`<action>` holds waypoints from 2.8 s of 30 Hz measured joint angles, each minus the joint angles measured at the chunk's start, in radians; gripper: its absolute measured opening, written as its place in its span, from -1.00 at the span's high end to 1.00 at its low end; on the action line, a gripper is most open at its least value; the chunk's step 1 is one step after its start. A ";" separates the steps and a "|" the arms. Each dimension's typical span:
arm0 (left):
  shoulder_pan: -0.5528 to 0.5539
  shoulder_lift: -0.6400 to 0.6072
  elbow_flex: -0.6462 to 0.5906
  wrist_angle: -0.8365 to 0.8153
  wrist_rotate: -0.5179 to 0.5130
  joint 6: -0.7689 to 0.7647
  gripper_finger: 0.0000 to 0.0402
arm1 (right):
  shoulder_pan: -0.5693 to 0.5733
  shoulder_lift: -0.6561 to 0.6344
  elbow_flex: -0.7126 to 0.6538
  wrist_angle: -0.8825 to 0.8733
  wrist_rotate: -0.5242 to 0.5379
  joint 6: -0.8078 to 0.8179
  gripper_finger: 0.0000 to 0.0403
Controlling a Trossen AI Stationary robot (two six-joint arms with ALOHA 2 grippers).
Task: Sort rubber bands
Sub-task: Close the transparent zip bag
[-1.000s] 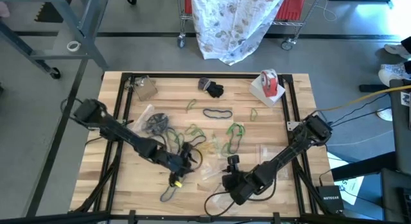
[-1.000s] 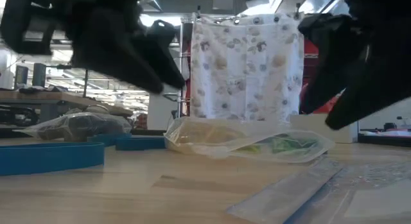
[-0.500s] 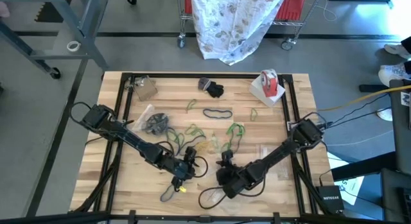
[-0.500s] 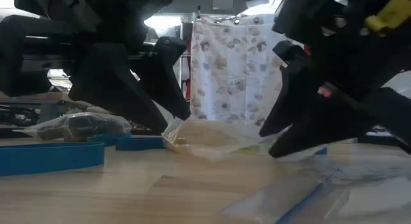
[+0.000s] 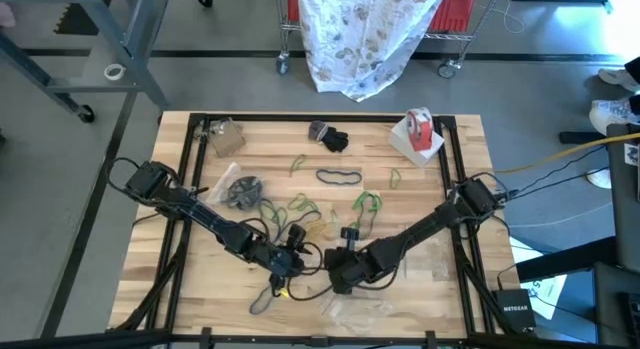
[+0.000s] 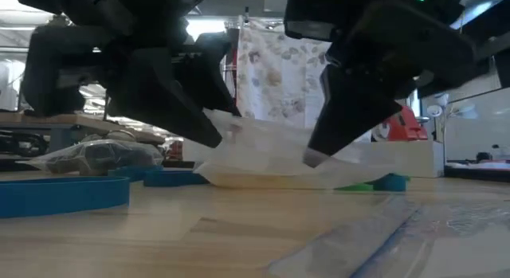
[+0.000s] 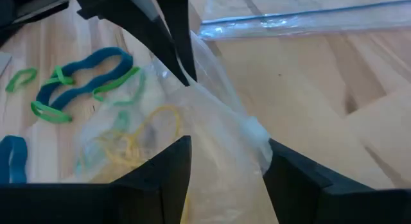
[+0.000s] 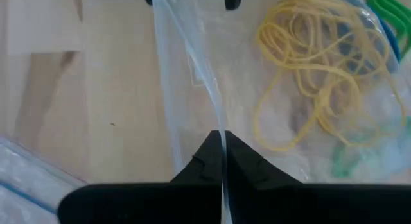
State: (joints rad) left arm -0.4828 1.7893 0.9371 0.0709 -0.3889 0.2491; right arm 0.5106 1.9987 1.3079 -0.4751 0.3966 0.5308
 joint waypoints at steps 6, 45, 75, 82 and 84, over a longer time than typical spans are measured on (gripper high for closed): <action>0.000 -0.001 0.000 -0.015 0.004 -0.145 0.22 | -0.008 0.000 0.003 0.000 -0.016 0.022 1.00; -0.001 -0.233 0.000 -0.056 0.042 -0.373 1.00 | -0.050 -0.117 0.262 -0.034 0.015 -0.094 0.48; 0.013 -0.234 0.000 0.019 0.039 -0.347 1.00 | -0.055 -0.117 0.262 -0.068 -0.008 -0.138 0.93; 0.011 -0.233 0.000 0.019 0.039 -0.335 1.00 | -0.053 -0.117 0.263 -0.092 -0.032 -0.137 0.90; 0.011 -0.233 0.000 0.019 0.041 -0.326 1.00 | -0.053 -0.117 0.263 -0.109 -0.054 -0.135 0.95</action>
State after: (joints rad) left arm -0.4713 1.5558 0.9367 0.0895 -0.3477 -0.0772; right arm 0.4576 1.8820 1.5707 -0.5839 0.3424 0.3957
